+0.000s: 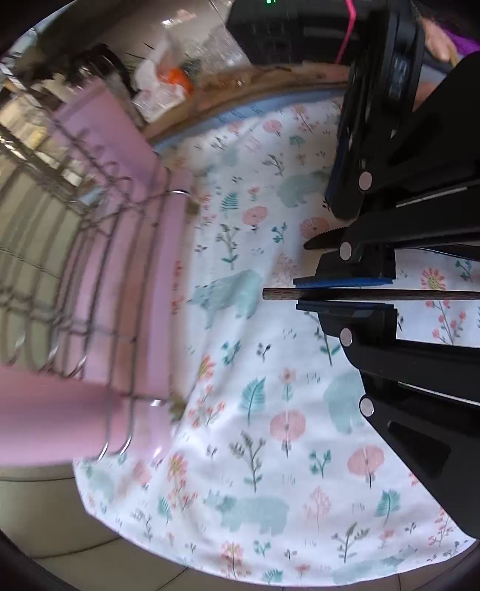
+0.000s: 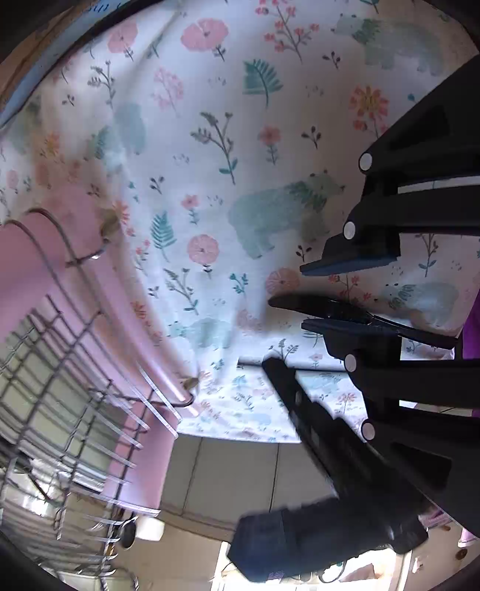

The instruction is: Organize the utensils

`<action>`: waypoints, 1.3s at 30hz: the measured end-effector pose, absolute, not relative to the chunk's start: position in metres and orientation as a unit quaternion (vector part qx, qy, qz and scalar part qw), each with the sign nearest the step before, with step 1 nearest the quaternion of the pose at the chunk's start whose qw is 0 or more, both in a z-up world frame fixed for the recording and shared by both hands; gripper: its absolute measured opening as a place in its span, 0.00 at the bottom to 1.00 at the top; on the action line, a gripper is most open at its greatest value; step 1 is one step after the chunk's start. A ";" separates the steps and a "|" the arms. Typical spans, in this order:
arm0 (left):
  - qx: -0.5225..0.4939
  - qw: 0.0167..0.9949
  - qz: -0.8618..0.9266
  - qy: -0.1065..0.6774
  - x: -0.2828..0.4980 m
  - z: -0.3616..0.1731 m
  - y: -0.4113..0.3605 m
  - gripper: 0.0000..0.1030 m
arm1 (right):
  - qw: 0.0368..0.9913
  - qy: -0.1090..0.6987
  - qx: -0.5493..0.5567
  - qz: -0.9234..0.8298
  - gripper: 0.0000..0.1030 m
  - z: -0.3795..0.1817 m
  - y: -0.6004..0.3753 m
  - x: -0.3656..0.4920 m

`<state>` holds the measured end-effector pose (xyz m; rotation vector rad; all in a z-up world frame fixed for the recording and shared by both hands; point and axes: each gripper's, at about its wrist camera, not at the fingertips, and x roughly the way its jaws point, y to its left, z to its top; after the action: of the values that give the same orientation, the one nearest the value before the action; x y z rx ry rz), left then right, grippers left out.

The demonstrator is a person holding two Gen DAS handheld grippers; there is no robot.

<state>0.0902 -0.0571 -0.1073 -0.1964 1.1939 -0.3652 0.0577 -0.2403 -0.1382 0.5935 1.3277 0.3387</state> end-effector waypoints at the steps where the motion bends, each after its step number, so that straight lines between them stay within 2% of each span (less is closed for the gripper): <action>1: -0.099 0.809 -0.173 0.552 0.088 -0.103 -0.051 0.05 | 0.733 0.608 0.266 0.153 0.24 -0.140 -0.235 0.059; 8: -0.124 0.820 -0.182 0.528 0.076 -0.090 -0.028 0.05 | 0.747 0.614 0.212 0.141 0.23 -0.142 -0.206 0.069; 9: -0.126 0.821 -0.181 0.527 0.075 -0.090 -0.026 0.05 | 0.751 0.613 0.201 0.139 0.20 -0.141 -0.202 0.070; 11: -0.129 0.823 -0.181 0.523 0.072 -0.091 -0.022 0.05 | 0.759 0.609 0.185 0.139 0.06 -0.141 -0.196 0.071; 13: -0.137 0.825 -0.180 0.518 0.071 -0.089 -0.016 0.05 | 0.761 0.602 0.195 0.144 0.03 -0.139 -0.197 0.069; 18: -0.150 0.838 -0.186 0.490 0.061 -0.070 0.004 0.05 | 0.784 0.560 0.210 0.167 0.01 -0.114 -0.204 0.062; 22: -0.165 0.860 -0.192 0.443 0.058 -0.046 0.010 0.05 | 0.824 0.494 0.212 0.178 0.01 -0.076 -0.218 0.054; 32: -0.179 0.926 -0.184 0.277 0.060 0.049 0.029 0.05 | 0.960 0.196 0.157 0.123 0.01 0.074 -0.275 0.025; 39: -0.174 0.964 -0.148 0.135 0.085 0.100 0.024 0.05 | 0.986 0.069 0.127 0.087 0.01 0.117 -0.295 0.049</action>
<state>0.0849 0.0245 0.1001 -0.3523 0.2736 -0.3005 0.0485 -0.2946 0.1170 0.2544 0.1384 0.1745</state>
